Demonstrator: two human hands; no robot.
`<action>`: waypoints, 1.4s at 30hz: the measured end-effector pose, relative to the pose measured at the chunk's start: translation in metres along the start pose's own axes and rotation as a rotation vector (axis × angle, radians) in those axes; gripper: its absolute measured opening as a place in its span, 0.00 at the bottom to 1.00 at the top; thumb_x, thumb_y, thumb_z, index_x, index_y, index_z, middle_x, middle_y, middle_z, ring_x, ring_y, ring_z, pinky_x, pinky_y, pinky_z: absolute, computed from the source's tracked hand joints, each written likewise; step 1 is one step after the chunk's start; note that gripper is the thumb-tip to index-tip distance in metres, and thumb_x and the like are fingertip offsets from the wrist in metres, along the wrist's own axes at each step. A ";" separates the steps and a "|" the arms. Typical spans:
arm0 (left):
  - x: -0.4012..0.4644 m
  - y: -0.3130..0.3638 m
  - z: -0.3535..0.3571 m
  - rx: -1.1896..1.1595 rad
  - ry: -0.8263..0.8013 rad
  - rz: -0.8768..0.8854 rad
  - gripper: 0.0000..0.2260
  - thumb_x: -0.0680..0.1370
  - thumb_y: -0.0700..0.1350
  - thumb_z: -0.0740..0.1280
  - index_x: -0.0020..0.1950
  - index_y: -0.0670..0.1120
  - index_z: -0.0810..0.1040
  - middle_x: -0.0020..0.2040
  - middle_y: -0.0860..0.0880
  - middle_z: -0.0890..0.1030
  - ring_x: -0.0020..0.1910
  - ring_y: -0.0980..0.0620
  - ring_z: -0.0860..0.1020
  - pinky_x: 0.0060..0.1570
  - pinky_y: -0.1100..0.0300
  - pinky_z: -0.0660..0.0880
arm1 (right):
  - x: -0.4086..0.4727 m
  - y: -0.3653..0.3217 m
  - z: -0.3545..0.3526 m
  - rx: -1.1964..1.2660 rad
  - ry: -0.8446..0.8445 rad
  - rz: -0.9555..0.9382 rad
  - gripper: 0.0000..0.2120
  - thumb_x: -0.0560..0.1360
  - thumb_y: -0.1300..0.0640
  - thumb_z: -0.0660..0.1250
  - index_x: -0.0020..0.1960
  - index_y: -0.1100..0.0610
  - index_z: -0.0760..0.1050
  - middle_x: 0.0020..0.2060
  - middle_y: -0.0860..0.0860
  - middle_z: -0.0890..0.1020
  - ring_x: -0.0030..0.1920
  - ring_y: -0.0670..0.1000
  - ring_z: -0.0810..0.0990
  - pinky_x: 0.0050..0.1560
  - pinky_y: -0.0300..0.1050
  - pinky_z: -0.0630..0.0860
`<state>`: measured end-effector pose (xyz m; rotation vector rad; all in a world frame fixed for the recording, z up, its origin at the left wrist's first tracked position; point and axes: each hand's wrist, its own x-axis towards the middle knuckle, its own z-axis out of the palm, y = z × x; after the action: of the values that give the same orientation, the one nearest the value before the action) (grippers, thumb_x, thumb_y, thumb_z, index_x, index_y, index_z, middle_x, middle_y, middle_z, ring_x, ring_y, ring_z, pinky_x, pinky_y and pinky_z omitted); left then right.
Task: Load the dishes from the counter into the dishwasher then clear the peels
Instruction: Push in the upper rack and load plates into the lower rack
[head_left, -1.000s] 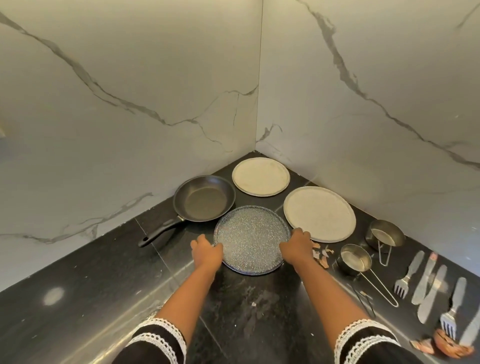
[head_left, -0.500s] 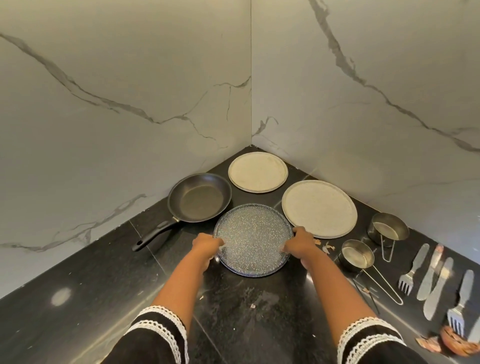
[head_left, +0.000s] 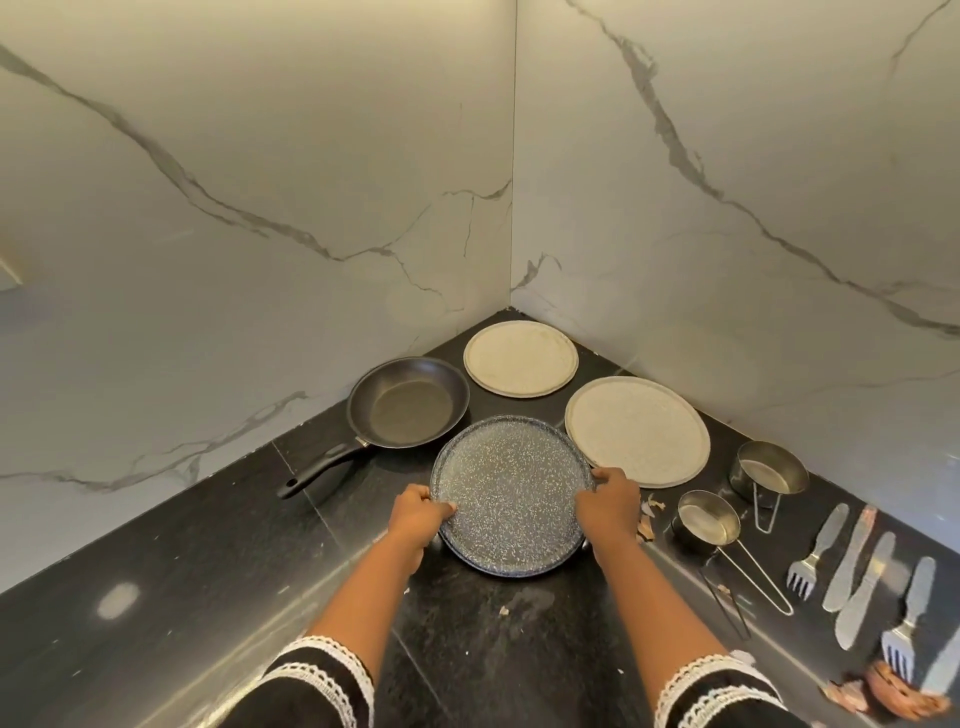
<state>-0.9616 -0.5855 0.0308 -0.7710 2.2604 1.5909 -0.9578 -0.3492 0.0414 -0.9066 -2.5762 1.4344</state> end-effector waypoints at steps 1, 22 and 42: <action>-0.004 -0.001 0.000 -0.021 0.005 0.001 0.13 0.73 0.41 0.73 0.52 0.45 0.72 0.50 0.44 0.79 0.50 0.46 0.78 0.50 0.52 0.74 | -0.003 0.000 -0.001 0.013 0.013 -0.015 0.17 0.72 0.67 0.65 0.61 0.60 0.74 0.59 0.57 0.73 0.51 0.55 0.76 0.53 0.50 0.74; -0.098 -0.036 -0.005 -0.267 -0.102 0.015 0.11 0.75 0.37 0.70 0.55 0.43 0.72 0.50 0.43 0.80 0.47 0.48 0.80 0.39 0.58 0.76 | -0.114 0.004 -0.059 0.086 0.213 -0.124 0.13 0.76 0.66 0.61 0.59 0.57 0.73 0.54 0.55 0.78 0.56 0.57 0.74 0.56 0.53 0.73; -0.190 -0.091 0.026 -0.235 -0.335 0.101 0.16 0.77 0.36 0.69 0.62 0.42 0.69 0.56 0.42 0.78 0.53 0.43 0.80 0.52 0.44 0.79 | -0.260 0.062 -0.140 -0.007 0.422 -0.107 0.19 0.75 0.69 0.60 0.63 0.56 0.70 0.59 0.54 0.75 0.55 0.52 0.72 0.53 0.47 0.70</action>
<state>-0.7565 -0.5336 0.0454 -0.4066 1.9244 1.8943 -0.6698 -0.3529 0.1297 -0.9370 -2.2780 1.0689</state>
